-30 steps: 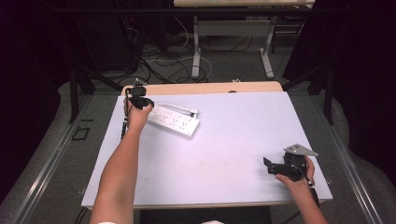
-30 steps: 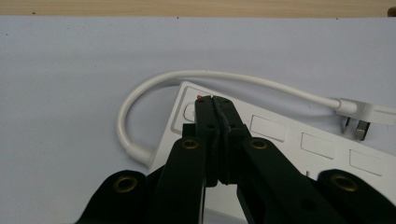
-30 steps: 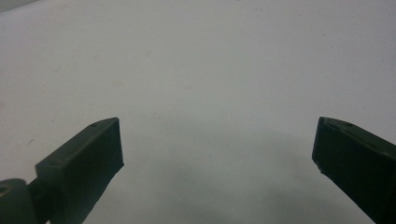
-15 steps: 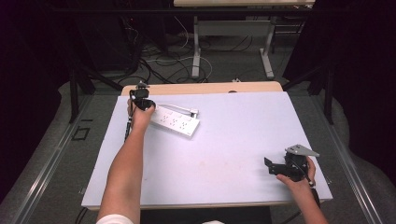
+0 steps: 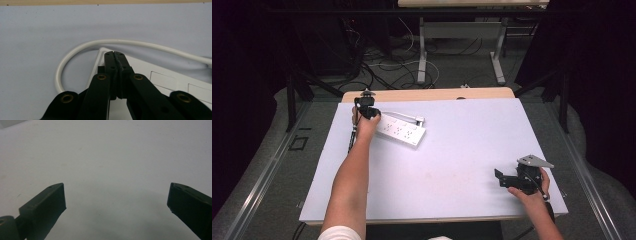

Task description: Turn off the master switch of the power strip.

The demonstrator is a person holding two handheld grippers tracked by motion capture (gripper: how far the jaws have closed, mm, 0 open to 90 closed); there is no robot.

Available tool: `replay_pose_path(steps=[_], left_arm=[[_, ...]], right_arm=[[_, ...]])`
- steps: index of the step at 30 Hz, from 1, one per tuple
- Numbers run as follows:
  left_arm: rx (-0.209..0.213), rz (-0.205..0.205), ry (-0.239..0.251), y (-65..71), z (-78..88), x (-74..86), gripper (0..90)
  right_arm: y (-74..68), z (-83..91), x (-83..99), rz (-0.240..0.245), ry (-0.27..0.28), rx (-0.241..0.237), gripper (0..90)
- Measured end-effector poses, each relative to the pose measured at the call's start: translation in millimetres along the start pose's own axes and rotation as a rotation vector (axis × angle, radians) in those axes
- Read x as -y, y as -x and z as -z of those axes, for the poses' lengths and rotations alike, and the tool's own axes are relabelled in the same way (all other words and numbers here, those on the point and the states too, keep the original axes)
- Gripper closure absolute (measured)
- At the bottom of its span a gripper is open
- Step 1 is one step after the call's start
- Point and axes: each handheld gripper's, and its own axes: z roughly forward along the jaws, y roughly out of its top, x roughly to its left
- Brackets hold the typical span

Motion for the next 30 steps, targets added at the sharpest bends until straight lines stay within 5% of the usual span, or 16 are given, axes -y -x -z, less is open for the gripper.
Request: replay_pose_path(steps=[18, 30], left_arm=[[-0.025, -0.049, -0.020, 2.9, -2.3, 1.0, 90.0], [-0.028, -0.033, -0.001, 4.2, 0.4, 1.2, 90.0]], right_arm=[[0.6, 1.0, -0.4, 0.001, 0.002, 0.000, 1.4], [-0.4, -0.6, 0.3, 0.008, -0.005, -0.003, 1.4]])
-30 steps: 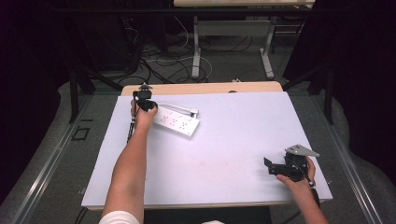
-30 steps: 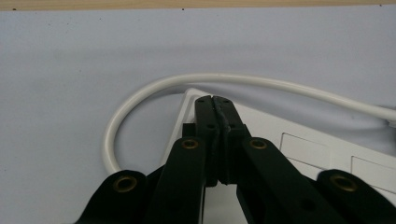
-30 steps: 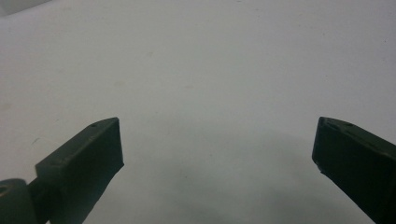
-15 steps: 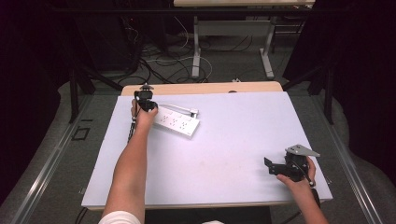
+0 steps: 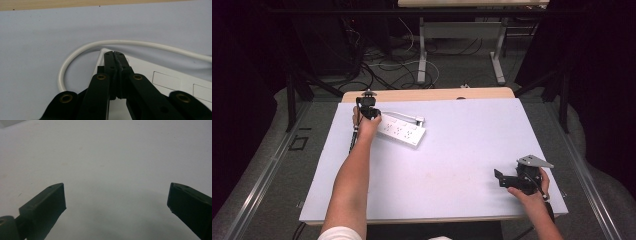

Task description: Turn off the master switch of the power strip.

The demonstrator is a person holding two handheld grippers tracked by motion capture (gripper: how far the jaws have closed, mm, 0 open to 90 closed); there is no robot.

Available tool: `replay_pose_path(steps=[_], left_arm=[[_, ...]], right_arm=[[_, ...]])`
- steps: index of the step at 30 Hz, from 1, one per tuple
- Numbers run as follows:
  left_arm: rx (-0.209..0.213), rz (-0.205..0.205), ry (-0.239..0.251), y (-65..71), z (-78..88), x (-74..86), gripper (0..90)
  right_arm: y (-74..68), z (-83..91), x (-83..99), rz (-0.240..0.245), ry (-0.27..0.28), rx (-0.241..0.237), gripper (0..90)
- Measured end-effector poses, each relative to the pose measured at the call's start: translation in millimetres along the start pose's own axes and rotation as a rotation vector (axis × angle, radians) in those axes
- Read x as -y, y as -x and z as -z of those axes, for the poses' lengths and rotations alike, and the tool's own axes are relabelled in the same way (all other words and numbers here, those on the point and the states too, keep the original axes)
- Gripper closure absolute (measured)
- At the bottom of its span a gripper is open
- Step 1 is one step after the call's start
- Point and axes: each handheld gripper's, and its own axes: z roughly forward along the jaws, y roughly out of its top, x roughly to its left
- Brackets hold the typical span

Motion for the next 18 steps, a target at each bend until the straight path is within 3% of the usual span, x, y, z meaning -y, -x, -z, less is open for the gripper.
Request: replay_pose_path(steps=[5, 18], left_arm=[[0.006, 0.015, 0.021, 2.8, 1.4, -1.3, 90.0], [-0.006, 0.022, 0.017, -2.9, 7.5, -2.3, 87.4]], right_arm=[[0.2, -0.3, 0.0, -0.007, 0.010, 0.007, 1.4], [0.1, 1.3, -1.1, -0.012, 0.009, 0.002, 1.4]])
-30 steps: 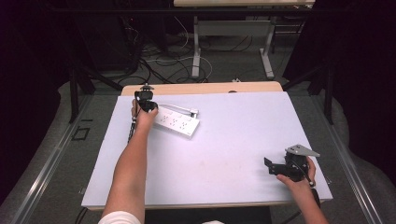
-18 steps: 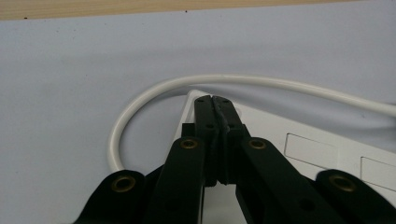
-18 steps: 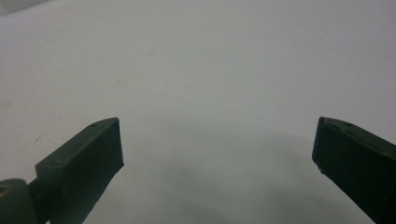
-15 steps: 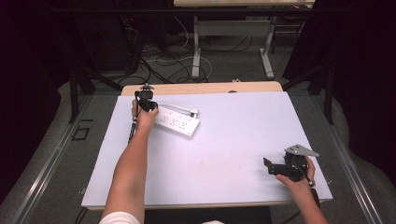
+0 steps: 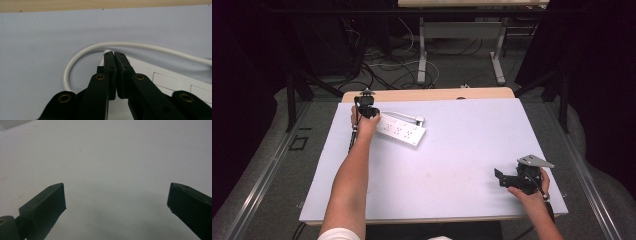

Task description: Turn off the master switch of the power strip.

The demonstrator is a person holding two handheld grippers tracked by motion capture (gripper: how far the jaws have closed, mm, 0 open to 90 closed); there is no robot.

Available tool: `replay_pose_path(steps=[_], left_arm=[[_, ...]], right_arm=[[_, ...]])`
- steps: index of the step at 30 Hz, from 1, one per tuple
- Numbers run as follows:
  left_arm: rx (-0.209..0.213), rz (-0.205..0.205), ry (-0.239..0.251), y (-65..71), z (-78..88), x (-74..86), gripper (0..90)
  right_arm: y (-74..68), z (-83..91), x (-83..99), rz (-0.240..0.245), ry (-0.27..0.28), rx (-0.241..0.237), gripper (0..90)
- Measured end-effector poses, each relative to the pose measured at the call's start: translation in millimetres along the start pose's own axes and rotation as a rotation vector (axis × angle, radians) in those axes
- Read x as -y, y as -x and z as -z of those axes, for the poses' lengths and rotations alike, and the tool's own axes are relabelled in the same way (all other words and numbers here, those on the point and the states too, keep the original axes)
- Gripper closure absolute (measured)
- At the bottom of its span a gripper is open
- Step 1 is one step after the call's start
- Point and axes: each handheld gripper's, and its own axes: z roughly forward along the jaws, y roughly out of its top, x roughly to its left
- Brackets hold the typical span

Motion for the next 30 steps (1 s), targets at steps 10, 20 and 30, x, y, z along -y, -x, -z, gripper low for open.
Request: replay_pose_path(steps=[10, 20, 30], left_arm=[[0.028, -0.004, 0.041, 0.3, 7.1, -1.8, 72.0], [0.039, -0.034, 0.053, 4.6, 7.5, -0.5, 56.8], [0.034, -0.079, 0.047, 12.0, 11.2, 0.7, 52.2]], right_arm=[[-2.4, -0.4, 0.5, 0.000, -0.005, -0.004, 1.3], [-3.6, -1.4, 0.6, 0.016, -0.007, -0.007, 1.2], [-2.0, -1.2, 0.1, 0.017, 0.008, -0.006, 1.2]])
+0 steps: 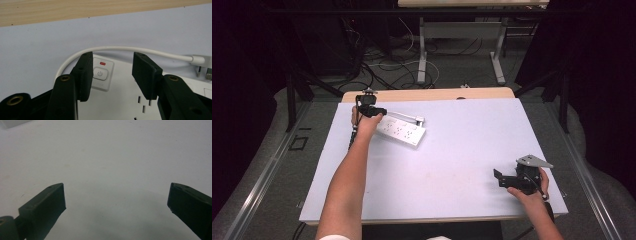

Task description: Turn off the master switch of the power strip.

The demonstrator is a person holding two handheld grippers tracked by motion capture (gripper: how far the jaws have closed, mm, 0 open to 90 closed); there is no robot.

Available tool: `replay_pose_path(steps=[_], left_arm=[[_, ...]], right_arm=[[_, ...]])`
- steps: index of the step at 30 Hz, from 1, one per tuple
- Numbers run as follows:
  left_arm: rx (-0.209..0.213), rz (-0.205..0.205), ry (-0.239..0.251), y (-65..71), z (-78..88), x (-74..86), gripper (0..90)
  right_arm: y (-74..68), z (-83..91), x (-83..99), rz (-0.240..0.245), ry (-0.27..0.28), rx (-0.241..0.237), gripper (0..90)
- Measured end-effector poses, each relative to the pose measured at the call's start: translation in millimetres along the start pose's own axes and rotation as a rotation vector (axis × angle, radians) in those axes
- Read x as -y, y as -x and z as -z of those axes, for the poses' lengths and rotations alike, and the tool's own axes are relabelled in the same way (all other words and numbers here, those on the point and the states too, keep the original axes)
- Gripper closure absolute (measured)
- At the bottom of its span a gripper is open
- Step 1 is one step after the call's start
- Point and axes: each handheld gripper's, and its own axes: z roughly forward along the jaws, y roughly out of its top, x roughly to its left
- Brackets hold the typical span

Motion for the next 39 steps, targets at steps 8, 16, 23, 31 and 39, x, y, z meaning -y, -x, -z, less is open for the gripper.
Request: replay_pose_path(steps=[8, 16, 23, 31, 39], left_arm=[[0.009, -0.016, 0.004, 2.1, 5.4, 0.1, 46.2], [0.041, -0.051, 0.004, 8.5, 17.2, 1.8, 37.1], [0.062, -0.056, 0.010, 10.3, 29.7, 7.8, 34.4], [0.075, -0.048, 0.034, 8.6, 46.4, 15.6, 33.2], [0.115, -0.019, 0.046, 8.4, 54.4, 20.0, 16.7]], right_arm=[[-0.9, 1.1, -0.9, 0.002, -0.003, -0.016, 1.2], [-1.6, -1.3, -0.8, 0.014, 0.004, -0.024, 1.2], [1.1, 0.3, -1.9, 0.014, 0.006, -0.038, 1.2], [2.4, 0.5, -1.9, -0.007, 0.007, -0.044, 1.2], [-0.3, -0.5, -2.9, 0.000, 0.007, -0.050, 1.0]])
